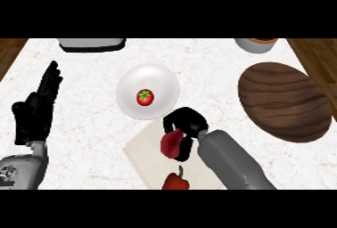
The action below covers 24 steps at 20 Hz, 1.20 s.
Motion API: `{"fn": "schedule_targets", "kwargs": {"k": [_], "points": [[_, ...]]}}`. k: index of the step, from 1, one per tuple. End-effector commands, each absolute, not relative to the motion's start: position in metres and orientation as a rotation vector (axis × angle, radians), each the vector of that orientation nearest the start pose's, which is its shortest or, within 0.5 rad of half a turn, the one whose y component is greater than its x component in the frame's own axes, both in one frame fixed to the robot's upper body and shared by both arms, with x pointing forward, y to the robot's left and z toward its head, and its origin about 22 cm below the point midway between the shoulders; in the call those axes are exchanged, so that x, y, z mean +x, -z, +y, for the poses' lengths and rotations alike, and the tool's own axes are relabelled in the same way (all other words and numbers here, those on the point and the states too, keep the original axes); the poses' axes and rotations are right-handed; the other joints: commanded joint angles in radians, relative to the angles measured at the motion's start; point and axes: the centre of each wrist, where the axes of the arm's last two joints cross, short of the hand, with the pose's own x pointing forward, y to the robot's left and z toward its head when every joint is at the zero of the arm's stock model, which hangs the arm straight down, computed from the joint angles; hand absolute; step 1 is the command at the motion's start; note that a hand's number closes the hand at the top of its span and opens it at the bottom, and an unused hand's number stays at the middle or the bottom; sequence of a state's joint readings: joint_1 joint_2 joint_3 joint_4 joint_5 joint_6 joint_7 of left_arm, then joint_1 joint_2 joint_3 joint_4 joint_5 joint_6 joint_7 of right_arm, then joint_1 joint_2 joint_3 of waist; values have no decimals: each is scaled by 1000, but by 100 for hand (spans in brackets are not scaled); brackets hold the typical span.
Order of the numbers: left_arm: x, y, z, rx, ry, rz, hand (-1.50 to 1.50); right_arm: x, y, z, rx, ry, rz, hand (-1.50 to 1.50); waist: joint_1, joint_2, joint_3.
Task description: Pick the pear from the placemat and place it in the bowl
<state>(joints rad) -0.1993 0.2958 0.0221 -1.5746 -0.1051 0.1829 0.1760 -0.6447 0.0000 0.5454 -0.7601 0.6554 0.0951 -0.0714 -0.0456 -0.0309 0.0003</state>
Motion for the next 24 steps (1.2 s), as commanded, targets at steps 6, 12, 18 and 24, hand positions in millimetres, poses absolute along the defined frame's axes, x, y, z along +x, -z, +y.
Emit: {"fn": "schedule_targets", "kwargs": {"k": [6,12,18,24], "points": [[285,-64,277,408,145,-1601,0,318,-32,-51,-504,-765,-1491,150,33,4,-1],[289,-74,276,417,146,-1619,0,279,-67,-19,-658,-527,-1553,150,17,3,-3],[284,-79,275,413,155,-1624,0,266,-99,-32,-906,-365,-1480,150,15,16,-1],[296,-88,265,427,161,-1655,0,281,-115,-105,-963,-213,-1519,150,33,30,0]]}}
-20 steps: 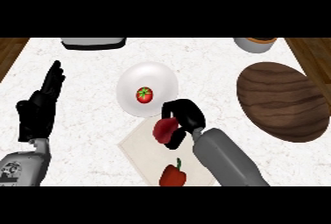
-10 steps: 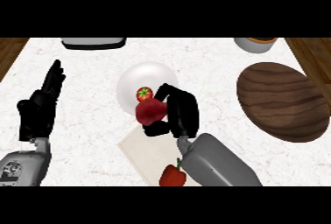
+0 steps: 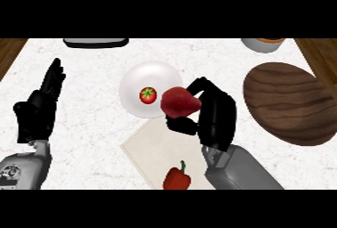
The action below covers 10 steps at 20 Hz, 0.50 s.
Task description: Pick the pear from the placemat and place it in the bowl
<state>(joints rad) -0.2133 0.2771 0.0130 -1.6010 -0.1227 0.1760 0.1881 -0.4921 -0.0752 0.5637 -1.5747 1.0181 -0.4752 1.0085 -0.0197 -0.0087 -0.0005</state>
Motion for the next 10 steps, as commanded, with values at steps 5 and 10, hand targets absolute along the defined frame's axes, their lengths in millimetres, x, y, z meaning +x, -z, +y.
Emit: {"fn": "schedule_targets", "kwargs": {"k": [5,10], "points": [[288,-78,271,403,150,-1637,0,294,-112,-163,-1076,-129,-1525,150,16,9,1],[280,-71,276,390,167,-1637,0,315,-102,-224,-1180,-76,-1514,150,25,11,1]]}}
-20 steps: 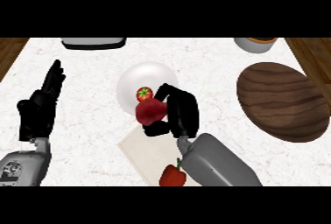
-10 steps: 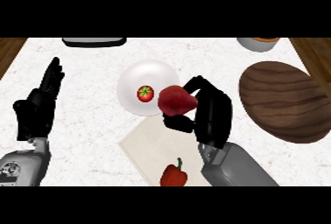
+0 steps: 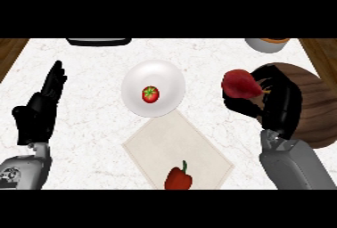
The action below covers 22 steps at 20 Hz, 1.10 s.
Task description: Pick the pear from the placemat and place it in the bowl
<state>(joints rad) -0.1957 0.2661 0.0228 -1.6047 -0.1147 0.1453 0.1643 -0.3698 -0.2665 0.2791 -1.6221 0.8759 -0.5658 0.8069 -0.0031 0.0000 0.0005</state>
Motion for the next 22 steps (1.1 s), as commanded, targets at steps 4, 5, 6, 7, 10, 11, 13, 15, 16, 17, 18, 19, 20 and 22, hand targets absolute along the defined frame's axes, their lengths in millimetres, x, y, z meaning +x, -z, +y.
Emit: {"fn": "schedule_targets", "kwargs": {"k": [4,5,6,7,10,11,13,15,16,17,18,19,20,22], "points": [[289,-96,260,375,168,-1656,0,328,-83,-271,-1290,-99,-1456,150,12,3,1],[300,-91,261,406,176,-1659,0,317,-69,-282,-1326,-121,-1439,150,2,4,1],[301,-77,257,398,174,-1662,0,331,-77,-291,-1349,-159,-1424,150,6,5,0],[294,-79,271,393,151,-1655,0,320,-61,-308,-1411,-220,-1361,150,8,5,0],[284,-72,253,380,183,-1642,0,339,-57,-333,-1481,-209,-1314,150,19,5,1],[282,-76,259,387,173,-1658,0,345,-50,-339,-1488,-195,-1318,150,23,6,1],[279,-73,271,381,186,-1643,0,347,-34,-355,-1513,-186,-1277,150,28,7,1],[289,-68,254,365,171,-1651,0,357,-40,-367,-1504,-186,-1268,150,20,7,1],[298,-82,260,379,177,-1652,0,354,-27,-377,-1503,-187,-1246,150,26,11,2],[301,-82,260,384,177,-1664,0,364,-30,-367,-1414,-102,-1263,150,27,11,2],[294,-67,268,383,172,-1666,0,354,-35,-390,-1377,-69,-1272,150,26,13,3],[291,-73,255,374,205,-1682,0,361,-32,-386,-1329,-46,-1224,150,40,15,4],[304,-89,259,352,180,-1667,0,356,-18,-389,-1307,-74,-1201,-150,40,18,5],[302,-78,261,361,183,-1680,0,371,-30,-384,-1217,-73,-1263,-150,42,19,4]]}}
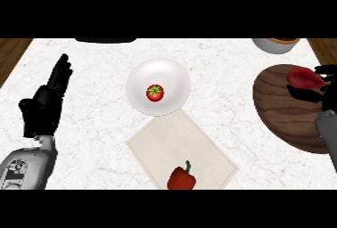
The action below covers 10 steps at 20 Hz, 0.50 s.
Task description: Pick the pear from the placemat and place it in the bowl
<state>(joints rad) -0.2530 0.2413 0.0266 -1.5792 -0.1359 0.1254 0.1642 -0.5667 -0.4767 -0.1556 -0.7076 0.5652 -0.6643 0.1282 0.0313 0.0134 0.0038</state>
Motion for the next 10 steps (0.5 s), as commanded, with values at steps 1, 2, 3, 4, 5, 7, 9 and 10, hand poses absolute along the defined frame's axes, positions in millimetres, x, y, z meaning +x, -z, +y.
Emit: {"fn": "schedule_targets", "kwargs": {"k": [1,2,3,4,5,7,9,10], "points": [[302,-91,256,351,188,-1669,0,367,-13,-373,-1187,-60,-1291,-150,9,3,1],[296,-77,255,368,192,-1657,0,353,-15,-398,-1157,-31,-1341,-150,-6,0,1],[291,-78,252,356,192,-1664,0,360,-14,-393,-1141,-50,-1351,-150,4,-1,0],[301,-95,262,363,177,-1665,0,357,-12,-400,-1123,-45,-1376,-150,8,4,2],[291,-89,253,366,213,-1676,0,366,-14,-388,-1096,-35,-1414,-150,13,1,1],[298,-97,272,380,174,-1674,0,351,-6,-406,-1090,13,-1479,-150,-2,-1,1],[302,-66,260,389,178,-1670,0,357,-25,-419,-1086,37,-1540,-150,-12,0,-1],[301,-79,249,361,181,-1655,0,364,-15,-402,-1084,85,-1521,-150,-7,-3,-1]]}}
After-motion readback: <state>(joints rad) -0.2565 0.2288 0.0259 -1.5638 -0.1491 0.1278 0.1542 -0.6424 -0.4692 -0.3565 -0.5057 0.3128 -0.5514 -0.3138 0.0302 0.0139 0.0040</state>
